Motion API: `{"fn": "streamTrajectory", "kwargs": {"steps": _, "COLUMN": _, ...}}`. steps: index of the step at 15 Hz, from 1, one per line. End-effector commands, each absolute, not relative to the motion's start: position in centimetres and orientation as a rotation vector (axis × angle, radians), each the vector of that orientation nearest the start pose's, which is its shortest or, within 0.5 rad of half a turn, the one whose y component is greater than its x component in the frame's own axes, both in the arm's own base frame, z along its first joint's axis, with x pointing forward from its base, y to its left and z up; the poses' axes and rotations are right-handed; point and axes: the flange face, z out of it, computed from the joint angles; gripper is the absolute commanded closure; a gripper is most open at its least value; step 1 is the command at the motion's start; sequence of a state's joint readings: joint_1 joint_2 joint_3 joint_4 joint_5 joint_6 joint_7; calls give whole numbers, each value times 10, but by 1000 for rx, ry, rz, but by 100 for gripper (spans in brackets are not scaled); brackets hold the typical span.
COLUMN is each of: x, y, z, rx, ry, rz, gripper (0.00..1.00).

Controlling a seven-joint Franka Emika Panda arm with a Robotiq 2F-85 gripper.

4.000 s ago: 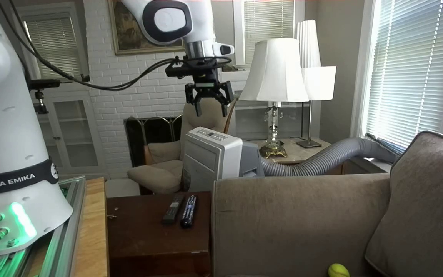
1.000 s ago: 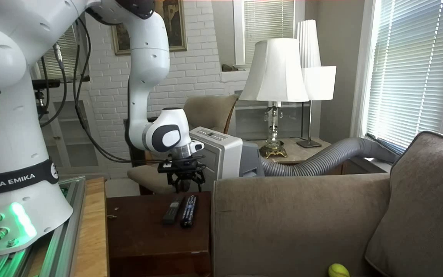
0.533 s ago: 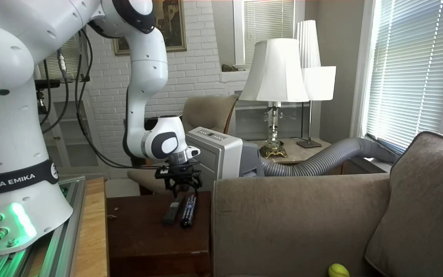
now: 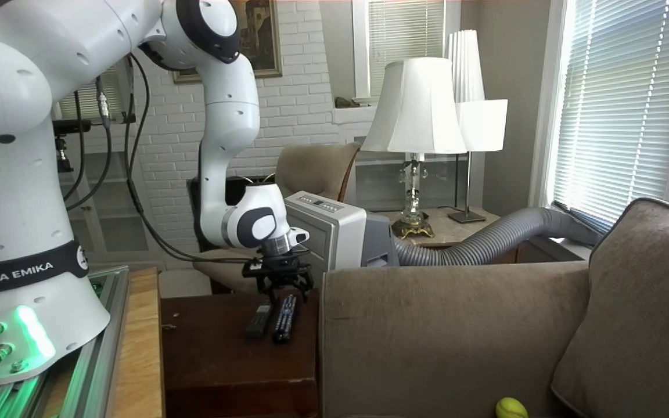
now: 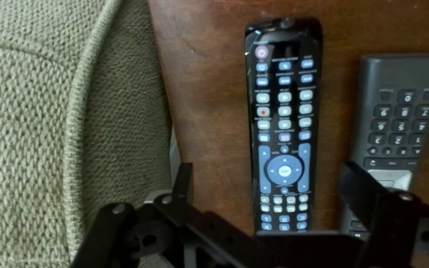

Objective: Put the black remote control on the left armrest of the sofa.

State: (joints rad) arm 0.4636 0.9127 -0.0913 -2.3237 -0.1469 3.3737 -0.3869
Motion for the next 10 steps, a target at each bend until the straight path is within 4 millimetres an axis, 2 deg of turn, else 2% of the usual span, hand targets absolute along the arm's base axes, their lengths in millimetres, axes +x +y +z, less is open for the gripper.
{"fn": "streamTrajectory", "kwargs": {"steps": 1, "x": 422, "y": 168, "z": -40, "rx": -2855, "ry": -1457, "rz": -220, "gripper": 0}}
{"fn": "streamTrajectory", "kwargs": {"steps": 10, "x": 425, "y": 174, "z": -57, "rx": -2846, "ry": -1483, "rz": -209, "gripper": 0}}
